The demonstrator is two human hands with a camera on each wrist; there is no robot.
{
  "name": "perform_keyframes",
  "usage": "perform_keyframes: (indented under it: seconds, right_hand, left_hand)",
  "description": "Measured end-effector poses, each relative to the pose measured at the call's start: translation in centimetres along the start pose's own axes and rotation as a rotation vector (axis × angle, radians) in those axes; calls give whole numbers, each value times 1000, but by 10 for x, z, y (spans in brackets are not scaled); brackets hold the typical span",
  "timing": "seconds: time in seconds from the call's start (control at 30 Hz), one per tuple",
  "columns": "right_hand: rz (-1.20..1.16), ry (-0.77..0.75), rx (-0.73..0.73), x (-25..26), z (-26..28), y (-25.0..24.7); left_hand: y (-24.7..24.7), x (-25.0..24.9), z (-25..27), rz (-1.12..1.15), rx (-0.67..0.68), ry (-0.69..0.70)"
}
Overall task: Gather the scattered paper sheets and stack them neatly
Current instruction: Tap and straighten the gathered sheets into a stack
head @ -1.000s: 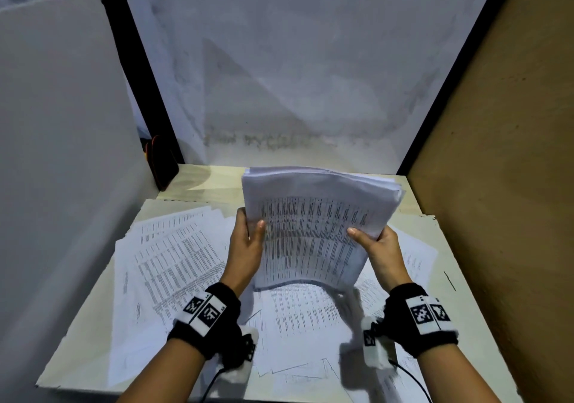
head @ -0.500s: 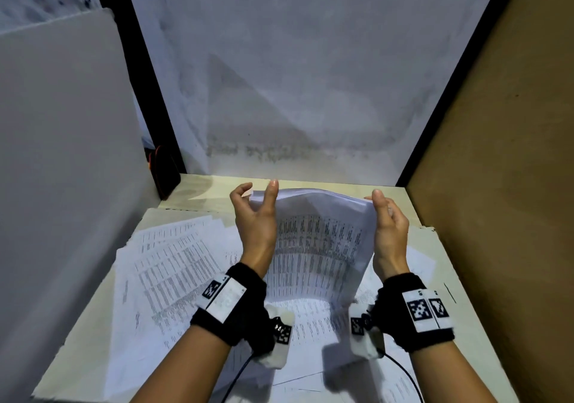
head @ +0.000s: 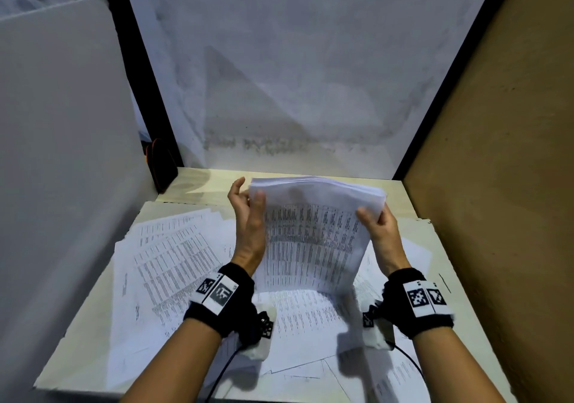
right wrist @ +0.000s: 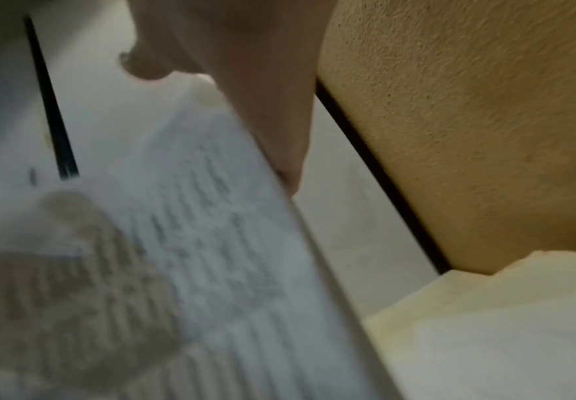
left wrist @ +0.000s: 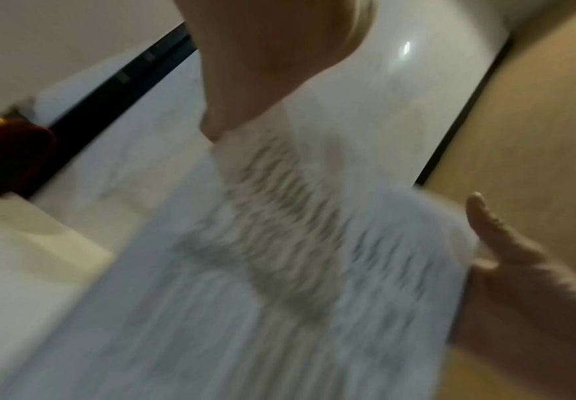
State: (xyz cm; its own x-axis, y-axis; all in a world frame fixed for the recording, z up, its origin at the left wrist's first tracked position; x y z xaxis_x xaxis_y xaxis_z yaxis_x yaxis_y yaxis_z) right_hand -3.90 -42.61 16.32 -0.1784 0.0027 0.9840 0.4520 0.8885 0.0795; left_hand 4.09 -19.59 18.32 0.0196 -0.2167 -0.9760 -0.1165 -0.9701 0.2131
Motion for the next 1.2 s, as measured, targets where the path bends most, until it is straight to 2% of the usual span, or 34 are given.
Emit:
perform_keyframes:
  seconds: [0.07, 0.17, 0.37, 0.57, 0.67, 0.73, 0.8, 0.87, 0.93, 1.0, 1.07, 1.2]
  right_hand:
    - [109, 153, 77, -32, 9, -1]
    - [226, 207, 46, -59, 20, -9]
    - [227, 306, 13, -89, 37, -6]
    - [141, 231, -56, -49, 10, -4]
    - [125, 280, -23, -53, 5, 0]
    - [203, 404, 22, -74, 10, -12]
    - [280, 573, 15, -112, 21, -52]
    - [437, 710, -52, -145, 35, -110]
    - [664, 811, -82, -165, 52, -161]
    - [825, 863, -95, -181, 65, -190]
    - [851, 891, -52, -188, 71, -187]
    - [768, 1006, 149, -202, 73, -136]
  left_hand:
    - [-1, 32, 2, -127, 149, -126]
    - [-9, 73, 9, -288, 294, -274]
    - [-17, 95, 21, -404, 330, -301]
    - [-23, 82, 17, -428, 417, -314]
    - [-19, 79, 10, -488, 410, -292]
    - [-29, 87, 4, -580, 366, -287]
    - [-53, 102, -3, -666, 302, -324]
    - [-84, 118, -6, -740, 242, -374]
    - [-109, 129, -4, -787, 208, -420]
    - [-127, 139, -2, -818, 182, -456]
    - [-142, 151, -1, -832, 151, -492]
    - [-154, 173, 4, -766, 122, -564]
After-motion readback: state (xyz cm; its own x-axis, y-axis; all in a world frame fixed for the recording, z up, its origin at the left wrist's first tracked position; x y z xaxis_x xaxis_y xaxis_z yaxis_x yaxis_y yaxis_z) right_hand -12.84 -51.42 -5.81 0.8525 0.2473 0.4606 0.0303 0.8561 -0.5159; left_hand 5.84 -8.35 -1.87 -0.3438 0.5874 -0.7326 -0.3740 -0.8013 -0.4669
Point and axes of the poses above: each hand's wrist, its own z-axis away from the middle knuckle, its own y-axis out of the palm, x = y × z, the point moved 9 cm from there along -z, towards the middle knuckle, and after that the axes turned 5 degrees about -y, right-handed, at the moved point
